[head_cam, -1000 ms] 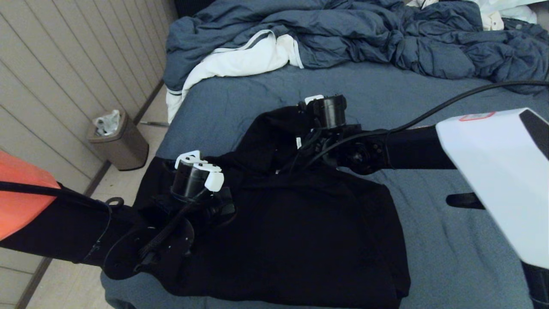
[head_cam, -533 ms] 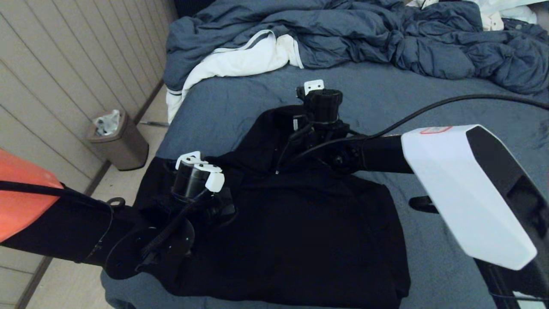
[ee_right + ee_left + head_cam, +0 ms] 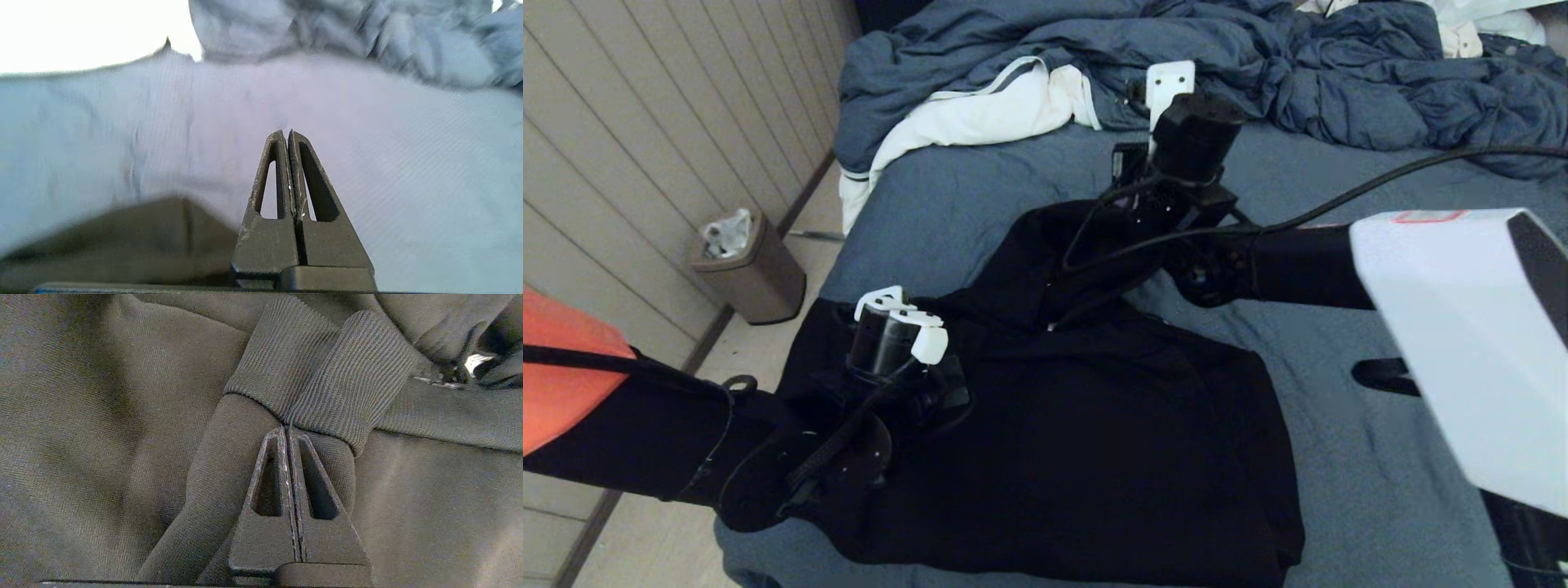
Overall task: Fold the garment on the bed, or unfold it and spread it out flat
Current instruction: Unfold the black sweatshirt
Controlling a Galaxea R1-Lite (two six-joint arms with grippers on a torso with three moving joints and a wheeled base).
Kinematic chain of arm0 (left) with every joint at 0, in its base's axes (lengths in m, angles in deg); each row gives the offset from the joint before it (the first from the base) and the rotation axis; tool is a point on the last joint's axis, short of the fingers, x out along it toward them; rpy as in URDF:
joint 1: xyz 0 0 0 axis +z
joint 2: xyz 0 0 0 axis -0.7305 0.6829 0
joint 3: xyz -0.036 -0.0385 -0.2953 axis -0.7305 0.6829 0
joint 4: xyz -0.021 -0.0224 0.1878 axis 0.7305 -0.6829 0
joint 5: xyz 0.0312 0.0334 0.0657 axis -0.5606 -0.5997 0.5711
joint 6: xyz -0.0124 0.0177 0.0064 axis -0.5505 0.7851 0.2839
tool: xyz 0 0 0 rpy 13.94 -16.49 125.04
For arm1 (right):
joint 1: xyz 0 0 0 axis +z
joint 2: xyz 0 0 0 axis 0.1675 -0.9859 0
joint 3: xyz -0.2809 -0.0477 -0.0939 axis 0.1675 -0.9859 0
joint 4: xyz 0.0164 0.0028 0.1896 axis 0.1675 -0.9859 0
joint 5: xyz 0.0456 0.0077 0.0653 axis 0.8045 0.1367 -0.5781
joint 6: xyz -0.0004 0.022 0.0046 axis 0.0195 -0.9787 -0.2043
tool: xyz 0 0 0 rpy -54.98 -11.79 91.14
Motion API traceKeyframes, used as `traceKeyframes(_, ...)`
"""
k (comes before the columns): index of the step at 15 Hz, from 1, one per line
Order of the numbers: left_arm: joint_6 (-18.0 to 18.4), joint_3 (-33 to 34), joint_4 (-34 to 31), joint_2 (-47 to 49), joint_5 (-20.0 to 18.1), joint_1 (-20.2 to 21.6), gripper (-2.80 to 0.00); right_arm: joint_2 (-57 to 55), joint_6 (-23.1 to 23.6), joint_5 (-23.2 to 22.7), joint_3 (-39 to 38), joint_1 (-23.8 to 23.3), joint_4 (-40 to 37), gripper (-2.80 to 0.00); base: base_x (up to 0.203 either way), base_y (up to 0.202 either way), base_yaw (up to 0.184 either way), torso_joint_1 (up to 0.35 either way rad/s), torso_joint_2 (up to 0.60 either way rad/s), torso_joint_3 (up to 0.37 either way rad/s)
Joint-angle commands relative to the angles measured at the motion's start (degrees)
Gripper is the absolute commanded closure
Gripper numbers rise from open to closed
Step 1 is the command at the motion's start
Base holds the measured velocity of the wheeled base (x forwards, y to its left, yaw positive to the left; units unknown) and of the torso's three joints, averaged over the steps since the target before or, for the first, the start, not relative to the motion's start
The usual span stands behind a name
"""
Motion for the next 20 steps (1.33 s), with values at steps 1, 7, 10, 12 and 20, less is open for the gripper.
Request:
traceKeyframes(1,-0.23,0.07,0.21,-0.61,0.19,-0.05,0.00,6.57,0.13,0.22,-1.44,-0.42,-0.56,0.00,0.000,0.000,0.000,0.000,0.00,0.000)
traceKeyframes(7,-0.41,0.66,-1.11,-3.46,-0.72,-0.05,0.00,26.38,-4.52,-4.17,-29.06,-6.98,-9.11,0.00,0.000,0.000,0.000,0.000,0.00,0.000)
traceKeyframes(10,-2.29,0.21,-6.80,-7.81,-7.80,0.09,0.00,34.87,-14.48,-16.78,-32.34,-11.19,-39.17,0.00,0.000,0.000,0.000,0.000,0.00,0.000)
traceKeyframes(12,-5.52,-1.47,-11.25,-9.70,-11.89,1.07,0.00,38.68,-22.83,-28.01,-31.34,-14.11,-57.78,0.00,0.000,0.000,0.000,0.000,0.00,0.000)
traceKeyframes(20,-8.05,-4.70,-15.73,-2.49,-18.44,5.37,0.00,39.10,-35.10,-41.30,-36.49,-14.36,-79.33,0.00,0.000,0.000,0.000,0.000,0.00,0.000)
